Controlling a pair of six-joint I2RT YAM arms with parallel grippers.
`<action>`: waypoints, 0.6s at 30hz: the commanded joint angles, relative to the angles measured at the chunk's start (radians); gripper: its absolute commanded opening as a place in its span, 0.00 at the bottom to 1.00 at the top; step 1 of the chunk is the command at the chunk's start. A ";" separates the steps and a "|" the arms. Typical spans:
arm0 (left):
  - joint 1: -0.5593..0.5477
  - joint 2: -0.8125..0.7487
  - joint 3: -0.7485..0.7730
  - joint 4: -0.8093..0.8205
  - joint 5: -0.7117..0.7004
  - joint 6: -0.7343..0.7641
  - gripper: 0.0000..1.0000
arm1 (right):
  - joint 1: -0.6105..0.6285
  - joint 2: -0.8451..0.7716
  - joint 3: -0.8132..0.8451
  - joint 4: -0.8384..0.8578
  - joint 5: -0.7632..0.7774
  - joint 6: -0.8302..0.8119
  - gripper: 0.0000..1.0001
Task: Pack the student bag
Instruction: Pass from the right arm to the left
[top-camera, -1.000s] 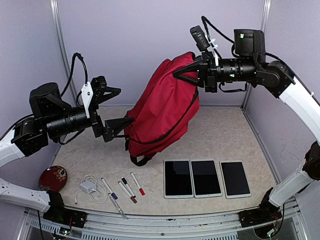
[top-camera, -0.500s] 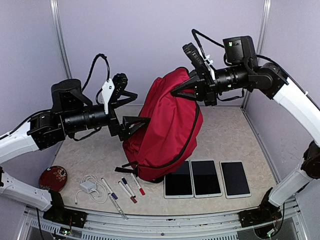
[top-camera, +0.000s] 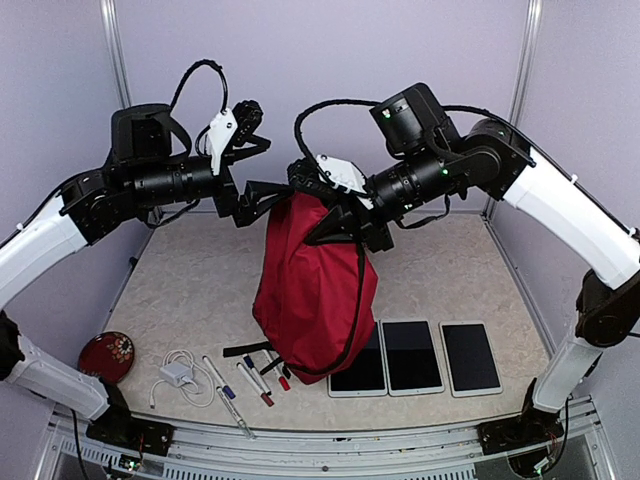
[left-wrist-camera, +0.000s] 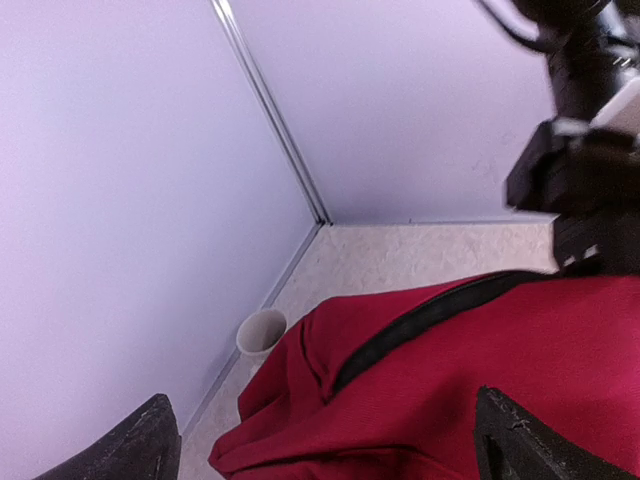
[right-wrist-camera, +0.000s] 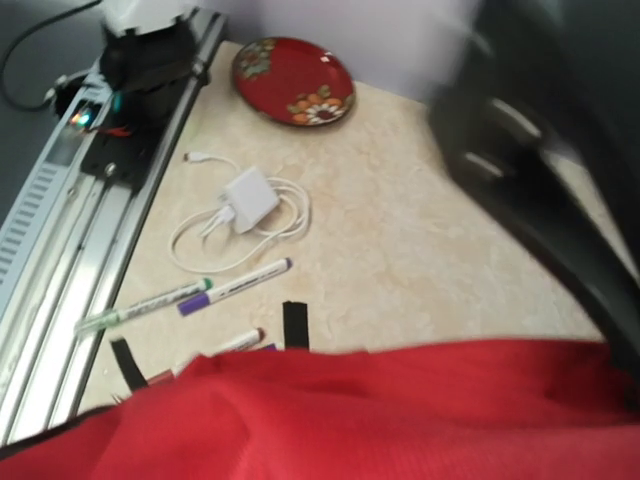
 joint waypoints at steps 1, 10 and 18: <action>0.058 0.033 0.045 -0.235 0.226 0.149 0.99 | 0.022 -0.035 0.034 0.064 0.005 -0.102 0.00; -0.042 0.146 0.158 -0.354 0.270 0.212 0.99 | 0.057 -0.051 -0.004 0.163 0.005 -0.180 0.00; -0.088 0.190 0.122 -0.306 0.292 0.217 0.91 | 0.058 -0.155 -0.146 0.321 0.032 -0.224 0.00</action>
